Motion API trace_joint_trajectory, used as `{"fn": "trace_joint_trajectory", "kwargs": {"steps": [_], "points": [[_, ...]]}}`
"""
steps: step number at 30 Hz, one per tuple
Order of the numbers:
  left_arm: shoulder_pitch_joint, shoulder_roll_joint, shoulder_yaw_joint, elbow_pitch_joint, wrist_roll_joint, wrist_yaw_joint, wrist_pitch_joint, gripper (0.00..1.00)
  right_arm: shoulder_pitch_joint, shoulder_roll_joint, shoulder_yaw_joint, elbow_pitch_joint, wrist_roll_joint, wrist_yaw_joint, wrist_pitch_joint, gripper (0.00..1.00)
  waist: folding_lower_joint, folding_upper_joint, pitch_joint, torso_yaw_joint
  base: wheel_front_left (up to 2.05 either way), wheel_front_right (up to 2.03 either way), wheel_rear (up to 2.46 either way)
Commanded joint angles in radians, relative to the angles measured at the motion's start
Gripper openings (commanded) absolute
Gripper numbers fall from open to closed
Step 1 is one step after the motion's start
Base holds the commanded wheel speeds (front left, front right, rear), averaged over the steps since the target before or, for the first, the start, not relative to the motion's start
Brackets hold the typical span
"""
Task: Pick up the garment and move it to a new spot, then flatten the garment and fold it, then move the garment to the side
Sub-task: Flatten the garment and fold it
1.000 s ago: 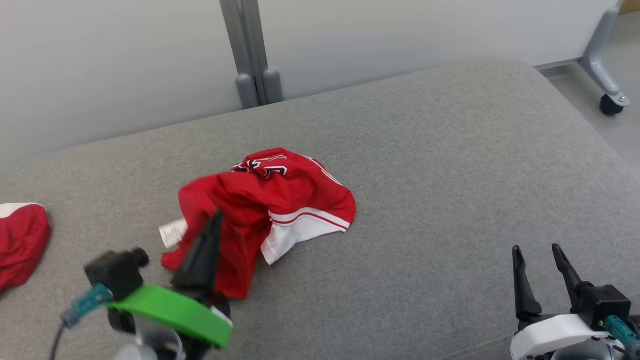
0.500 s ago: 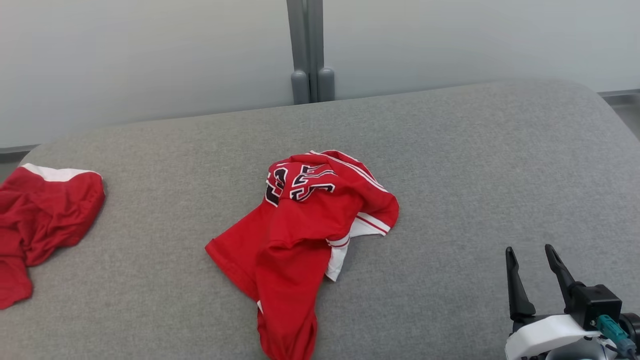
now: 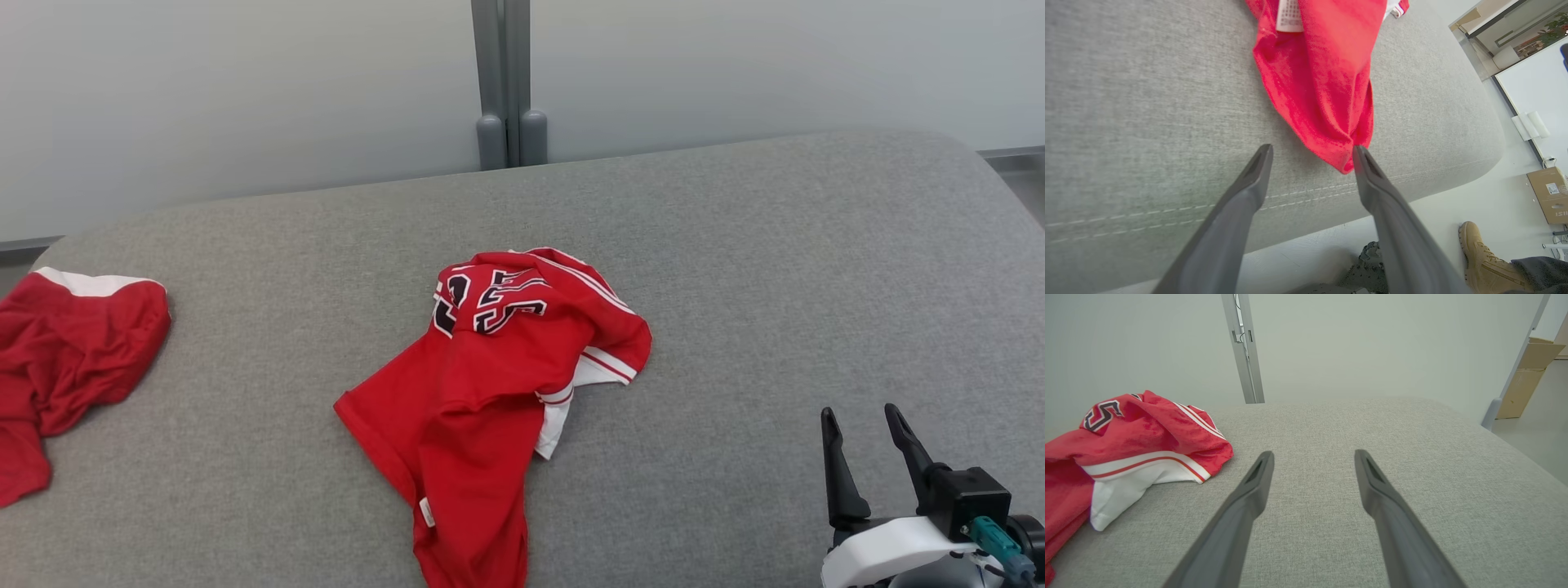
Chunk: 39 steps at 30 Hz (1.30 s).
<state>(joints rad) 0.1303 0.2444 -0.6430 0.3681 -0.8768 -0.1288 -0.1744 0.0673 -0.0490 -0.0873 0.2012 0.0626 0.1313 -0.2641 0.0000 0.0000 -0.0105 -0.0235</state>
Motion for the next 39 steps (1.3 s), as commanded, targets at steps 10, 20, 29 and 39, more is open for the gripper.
{"fn": "trace_joint_trajectory", "kwargs": {"steps": [10, 20, 29, 39], "points": [[-0.023, 0.070, 0.145, -0.019, -0.064, 0.073, -0.041, 1.00, 0.008, -0.003, -0.011, -0.004, 0.003, -0.001, -0.001, 1.00, 0.0000, 0.0000, 0.000, -0.022, 0.00, 0.00, 0.00], [-0.122, 0.020, 0.102, 0.001, -0.050, 0.104, 0.036, 1.00, -0.014, -0.003, 0.006, -0.006, 0.003, -0.001, -0.001, 1.00, 0.0000, 0.0000, 0.006, -0.052, 0.00, 0.00, 0.00], [-0.130, -0.005, 0.102, 0.087, -0.074, 0.097, 0.035, 0.91, -0.004, -0.003, -0.004, -0.011, -0.006, -0.001, -0.001, 1.00, 0.0000, 0.0000, 0.008, -0.073, 0.00, 0.00, 0.00], [-0.168, -0.031, 0.092, 0.148, -0.097, 0.049, 0.037, 0.09, -0.012, -0.003, 0.000, -0.008, -0.014, -0.001, -0.001, 1.00, 0.0000, 0.0000, 0.011, -0.072, 0.00, 0.00, 0.00]]}}
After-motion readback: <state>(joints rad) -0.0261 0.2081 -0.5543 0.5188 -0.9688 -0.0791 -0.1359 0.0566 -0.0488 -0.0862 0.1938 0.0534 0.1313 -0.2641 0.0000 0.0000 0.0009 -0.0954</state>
